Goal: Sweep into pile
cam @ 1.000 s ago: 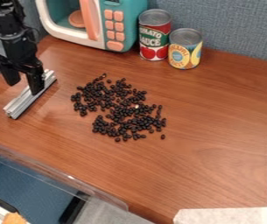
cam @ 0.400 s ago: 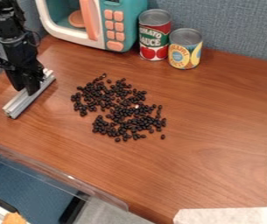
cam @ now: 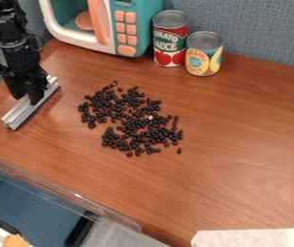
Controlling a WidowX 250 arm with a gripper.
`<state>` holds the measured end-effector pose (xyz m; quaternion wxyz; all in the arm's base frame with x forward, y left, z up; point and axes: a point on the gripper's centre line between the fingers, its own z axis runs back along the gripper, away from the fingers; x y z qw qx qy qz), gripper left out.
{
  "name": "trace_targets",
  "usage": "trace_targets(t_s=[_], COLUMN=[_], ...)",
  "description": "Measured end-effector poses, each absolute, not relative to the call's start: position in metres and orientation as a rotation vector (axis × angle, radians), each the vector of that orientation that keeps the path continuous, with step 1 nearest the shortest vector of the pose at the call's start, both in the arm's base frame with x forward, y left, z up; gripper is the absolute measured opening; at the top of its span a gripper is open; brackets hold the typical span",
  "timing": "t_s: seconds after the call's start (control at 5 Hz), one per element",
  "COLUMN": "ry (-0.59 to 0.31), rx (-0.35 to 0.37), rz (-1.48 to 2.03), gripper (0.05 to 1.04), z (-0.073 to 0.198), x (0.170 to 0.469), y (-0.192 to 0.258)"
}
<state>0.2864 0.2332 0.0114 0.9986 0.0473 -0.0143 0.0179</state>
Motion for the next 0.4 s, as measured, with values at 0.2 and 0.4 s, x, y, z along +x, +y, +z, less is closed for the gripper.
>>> trace_targets(t_s=[0.2,0.4], ry=[-0.031,-0.016], rx=[0.097,0.095], rz=[0.038,0.037], gripper=[0.977,1.007], z=[0.0118,0.0073], x=[0.2865,0.2851], y=[0.2342,0.2338])
